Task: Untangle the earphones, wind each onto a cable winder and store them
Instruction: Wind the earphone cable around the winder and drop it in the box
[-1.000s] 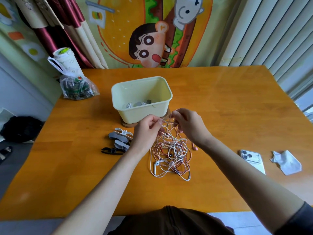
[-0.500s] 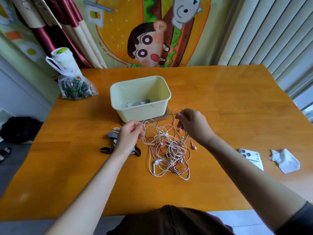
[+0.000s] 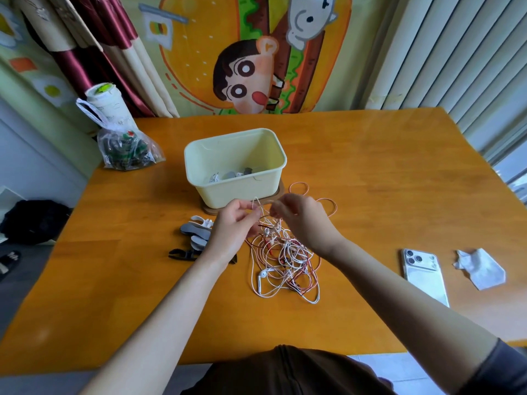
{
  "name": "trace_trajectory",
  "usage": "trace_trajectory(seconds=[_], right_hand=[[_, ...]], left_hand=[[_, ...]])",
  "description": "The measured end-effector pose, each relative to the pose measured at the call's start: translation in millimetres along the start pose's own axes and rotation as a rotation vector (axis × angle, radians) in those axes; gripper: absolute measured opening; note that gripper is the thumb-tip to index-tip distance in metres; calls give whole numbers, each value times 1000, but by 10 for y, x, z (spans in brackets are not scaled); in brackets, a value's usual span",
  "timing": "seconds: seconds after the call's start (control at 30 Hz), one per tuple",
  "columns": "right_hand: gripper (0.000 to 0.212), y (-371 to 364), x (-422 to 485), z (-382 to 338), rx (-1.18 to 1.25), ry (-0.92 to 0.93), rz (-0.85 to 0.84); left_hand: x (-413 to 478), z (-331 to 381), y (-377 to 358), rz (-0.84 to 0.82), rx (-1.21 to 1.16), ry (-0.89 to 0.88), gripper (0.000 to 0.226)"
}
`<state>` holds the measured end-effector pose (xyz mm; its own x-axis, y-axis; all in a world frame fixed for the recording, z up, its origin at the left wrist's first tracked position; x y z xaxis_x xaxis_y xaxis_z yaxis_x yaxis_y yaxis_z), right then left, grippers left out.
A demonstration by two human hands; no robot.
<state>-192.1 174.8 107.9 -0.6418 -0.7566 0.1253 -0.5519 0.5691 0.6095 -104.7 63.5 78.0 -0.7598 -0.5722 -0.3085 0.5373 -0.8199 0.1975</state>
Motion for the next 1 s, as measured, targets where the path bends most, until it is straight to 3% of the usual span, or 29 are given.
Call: trace_trajectory(seconds=[0.17,0.3,0.37,0.47,0.57,0.67,0.9,1.0], right_hand=[[21,177,73,-32,172,-50,114],[19,310,141,-100,160,1,164],[20,332,178,-130,137,11,122],[21,286,200,-149,54,14,-8],[24,188,165,-108,-7,13,-102],[22,242,154,-29,35,-21,-36],[24,616,289,247,-60,-82,63],[25,667,282,342,-55,-101,149]], left_hand=[[100,-210,138,94,161,136,36],[120,-267,215,149,195,184,41],[110,-187,193,130,204,109,45],[44,76,-3,-35,129,-93,56],[22,221,-181,-154,76,-207,34],[55,182,-183,-139,43,-165,6],[194,-362,-76,-213,392,19,15],[214,-460,-29,-190,427,50,19]])
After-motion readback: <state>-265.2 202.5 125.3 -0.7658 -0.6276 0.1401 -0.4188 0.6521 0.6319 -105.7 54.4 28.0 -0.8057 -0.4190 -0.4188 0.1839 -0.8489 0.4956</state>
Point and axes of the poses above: each hand's wrist, its own x-axis towards the middle knuckle, its own y-axis out of the back of the hand, z = x × y, the point moved 6 cm from there along x, towards the middle knuckle, and after that the axes turned 7 degrees about y, right-handed, at the moved point
